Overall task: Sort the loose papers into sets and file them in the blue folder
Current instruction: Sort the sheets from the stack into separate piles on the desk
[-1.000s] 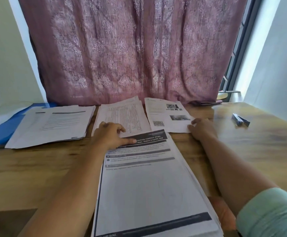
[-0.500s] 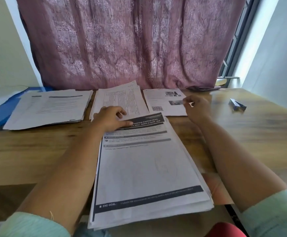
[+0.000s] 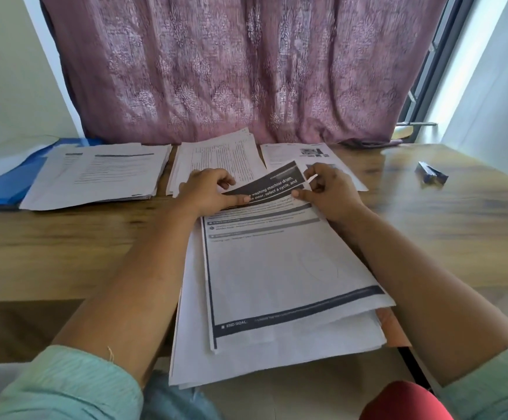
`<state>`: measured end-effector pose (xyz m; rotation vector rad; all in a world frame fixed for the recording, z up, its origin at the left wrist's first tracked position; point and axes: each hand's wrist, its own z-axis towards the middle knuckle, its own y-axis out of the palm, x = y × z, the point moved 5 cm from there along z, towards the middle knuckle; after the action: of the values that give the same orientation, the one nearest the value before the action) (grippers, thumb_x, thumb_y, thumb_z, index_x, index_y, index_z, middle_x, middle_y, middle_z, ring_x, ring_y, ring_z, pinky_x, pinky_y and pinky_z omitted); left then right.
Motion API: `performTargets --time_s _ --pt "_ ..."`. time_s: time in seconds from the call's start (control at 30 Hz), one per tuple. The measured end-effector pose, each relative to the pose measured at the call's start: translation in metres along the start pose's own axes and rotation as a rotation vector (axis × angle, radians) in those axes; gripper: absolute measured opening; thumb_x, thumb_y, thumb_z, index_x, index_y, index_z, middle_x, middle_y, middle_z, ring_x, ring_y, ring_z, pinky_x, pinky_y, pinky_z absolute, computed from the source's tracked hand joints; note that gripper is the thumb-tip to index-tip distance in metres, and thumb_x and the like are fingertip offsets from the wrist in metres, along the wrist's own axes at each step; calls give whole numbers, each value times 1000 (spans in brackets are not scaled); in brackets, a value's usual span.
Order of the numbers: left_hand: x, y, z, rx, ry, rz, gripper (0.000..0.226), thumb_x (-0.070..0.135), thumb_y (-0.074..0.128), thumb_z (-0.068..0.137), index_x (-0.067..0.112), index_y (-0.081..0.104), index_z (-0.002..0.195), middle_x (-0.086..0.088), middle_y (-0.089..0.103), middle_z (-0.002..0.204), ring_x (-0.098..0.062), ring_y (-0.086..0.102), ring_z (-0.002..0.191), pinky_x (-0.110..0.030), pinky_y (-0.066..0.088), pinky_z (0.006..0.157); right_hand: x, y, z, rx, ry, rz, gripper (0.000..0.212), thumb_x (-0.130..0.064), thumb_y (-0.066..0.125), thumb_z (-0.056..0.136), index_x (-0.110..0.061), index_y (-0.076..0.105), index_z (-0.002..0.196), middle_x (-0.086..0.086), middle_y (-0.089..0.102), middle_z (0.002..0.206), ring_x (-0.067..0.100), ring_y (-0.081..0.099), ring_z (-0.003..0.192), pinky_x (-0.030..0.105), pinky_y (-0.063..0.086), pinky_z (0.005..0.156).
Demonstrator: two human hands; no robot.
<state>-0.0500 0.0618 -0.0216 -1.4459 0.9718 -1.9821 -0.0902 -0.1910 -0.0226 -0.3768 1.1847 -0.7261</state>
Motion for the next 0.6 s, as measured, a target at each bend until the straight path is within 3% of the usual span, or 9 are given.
performTargets --time_s 0.13,0.23,0.3,0.37,0.43,0.5,0.57,0.6 --pt "-5 -3 3 102 -55 25 73 76 66 64 28 54 118 0 55 123 -24 42 122 -48 41 101 -5 -10 -1 100 -100 -27 17 -30 71 87 -19 58 86 -4 62 79 15 53 68 27 43 64" --pt "-6 -7 3 187 -106 -47 94 78 66 62 24 42 135 -5 47 138 -27 37 131 -46 38 106 -3 -34 1 313 -122 89 12 -24 64 92 -13 61 93 -1 63 82 11 50 67 20 40 62" --pt "0 -11 0 240 -106 -185 102 78 66 64 20 35 142 -2 46 140 -24 39 132 -43 38 107 4 -48 2 440 -22 211 12 -20 57 96 -10 61 101 -12 57 80 4 51 69 10 40 60" --pt "12 -10 -4 190 -100 -399 87 68 66 74 17 42 140 6 54 129 -17 50 123 -38 41 104 16 -52 5 474 105 333 17 -19 51 99 -10 61 109 -19 51 83 0 51 73 0 37 55" --pt "25 -4 -9 -15 -68 -643 53 52 65 86 14 62 122 5 68 116 -18 65 109 -36 49 98 23 -48 7 446 199 410 20 -21 49 101 -11 62 113 -15 57 88 2 53 77 5 39 54" --pt "36 4 -18 -217 -61 -827 27 31 64 90 13 70 110 -3 74 106 -21 71 97 -32 57 84 25 -44 8 430 247 446 23 -21 49 101 -9 64 112 -4 62 94 11 58 84 12 42 55" --pt "38 7 -19 -248 -46 -896 20 13 64 90 7 70 107 -7 75 99 -21 72 87 -29 59 73 27 -40 9 403 306 555 23 -23 53 99 -6 64 108 4 65 96 18 60 87 10 48 60" --pt "38 6 -18 -195 -45 -921 16 9 64 89 7 71 104 -6 76 94 -20 72 82 -28 59 69 27 -36 9 356 341 691 24 -26 57 97 -5 62 108 9 67 99 21 63 87 16 54 66"
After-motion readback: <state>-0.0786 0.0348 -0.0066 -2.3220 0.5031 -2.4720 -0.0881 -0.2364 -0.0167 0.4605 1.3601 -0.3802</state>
